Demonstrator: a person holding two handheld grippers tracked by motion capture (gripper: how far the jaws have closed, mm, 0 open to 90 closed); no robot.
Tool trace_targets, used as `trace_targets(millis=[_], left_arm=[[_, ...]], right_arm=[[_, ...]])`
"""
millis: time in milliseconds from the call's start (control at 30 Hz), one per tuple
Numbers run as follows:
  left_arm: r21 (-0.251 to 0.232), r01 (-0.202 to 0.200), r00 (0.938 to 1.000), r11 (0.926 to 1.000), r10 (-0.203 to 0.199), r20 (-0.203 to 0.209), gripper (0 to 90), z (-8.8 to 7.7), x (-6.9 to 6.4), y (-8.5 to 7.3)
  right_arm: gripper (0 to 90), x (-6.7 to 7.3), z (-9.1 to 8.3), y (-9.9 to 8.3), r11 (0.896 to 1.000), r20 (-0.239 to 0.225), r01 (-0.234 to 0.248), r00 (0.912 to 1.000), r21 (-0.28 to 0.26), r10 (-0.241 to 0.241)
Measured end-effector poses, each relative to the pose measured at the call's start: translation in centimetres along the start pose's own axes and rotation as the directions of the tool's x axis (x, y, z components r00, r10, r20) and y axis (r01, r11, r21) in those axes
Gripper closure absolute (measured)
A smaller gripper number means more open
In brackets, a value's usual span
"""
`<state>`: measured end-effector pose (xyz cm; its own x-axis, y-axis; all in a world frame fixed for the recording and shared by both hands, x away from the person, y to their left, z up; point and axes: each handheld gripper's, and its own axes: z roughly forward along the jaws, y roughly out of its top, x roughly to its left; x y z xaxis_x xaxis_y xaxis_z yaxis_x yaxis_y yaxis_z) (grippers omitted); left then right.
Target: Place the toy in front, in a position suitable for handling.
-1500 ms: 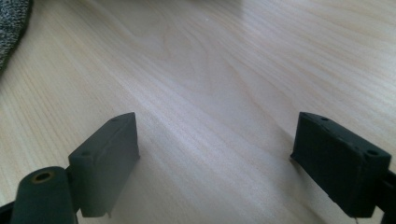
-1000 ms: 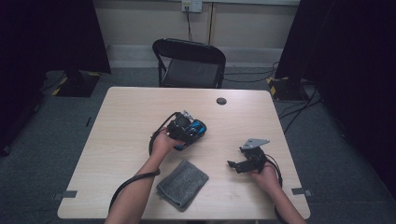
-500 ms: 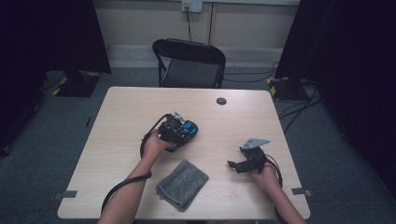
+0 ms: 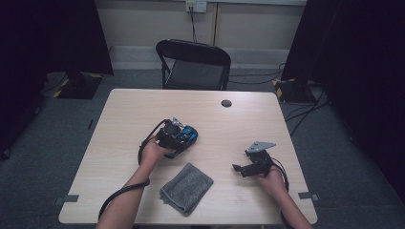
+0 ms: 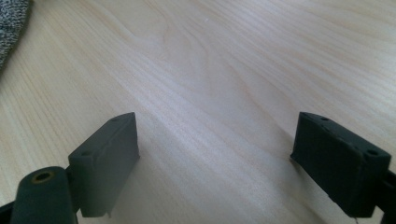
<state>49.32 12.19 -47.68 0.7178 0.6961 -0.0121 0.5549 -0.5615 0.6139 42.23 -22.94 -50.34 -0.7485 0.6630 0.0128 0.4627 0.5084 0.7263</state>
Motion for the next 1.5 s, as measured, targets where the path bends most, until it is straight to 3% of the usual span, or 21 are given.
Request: trace_targets(millis=[567, 767, 833, 967, 1100, 1200, 1500], left_arm=[[-0.018, 0.008, 0.9997, 0.9998, -0.007, 0.024, 27.5, 0.5, 0.1, -0.6], [-0.033, 0.032, 0.9987, 0.9989, -0.031, 0.039, 26.8, 0.5, 0.3, -0.9], [-0.033, 0.066, 0.9963, 0.9973, -0.064, 0.058, 23.3, 0.5, 0.4, -0.9], [-0.032, 0.074, 0.9957, 0.9967, -0.072, 0.058, 21.1, 0.3, 0.6, -1.0], [-0.041, 0.076, 0.9963, 0.9962, -0.074, 0.042, 19.3, -0.1, 0.8, -1.2], [-0.041, 0.051, 0.9983, 0.9978, -0.050, 0.031, 19.3, -0.5, 0.6, -1.4], [-0.060, 0.039, 0.9987, 0.9975, -0.037, 0.035, 18.7, -1.8, 0.7, -2.2]], right_arm=[[13.7, 0.0, 0.0, 0.0, 1.000, 0.000, 0.000, 1.0000, 0.000, 0.000], [13.7, 0.0, 0.0, 0.0, 1.000, 0.002, -0.001, 1.0000, 0.000, 0.001], [13.7, 0.0, 0.0, 0.0, 1.000, 0.002, -0.001, 1.0000, 0.000, 0.001], [13.7, 0.0, 0.0, 0.0, 1.000, 0.002, -0.002, 1.0000, 0.000, 0.002], [13.7, 0.0, 0.0, 0.0, 1.000, 0.002, -0.002, 1.0000, 0.000, 0.002], [13.7, 0.0, 0.0, 0.0, 1.000, 0.002, -0.002, 1.0000, 0.000, 0.002], [13.7, 0.0, 0.0, 0.0, 1.000, 0.004, -0.004, 1.0000, 0.000, 0.004]])
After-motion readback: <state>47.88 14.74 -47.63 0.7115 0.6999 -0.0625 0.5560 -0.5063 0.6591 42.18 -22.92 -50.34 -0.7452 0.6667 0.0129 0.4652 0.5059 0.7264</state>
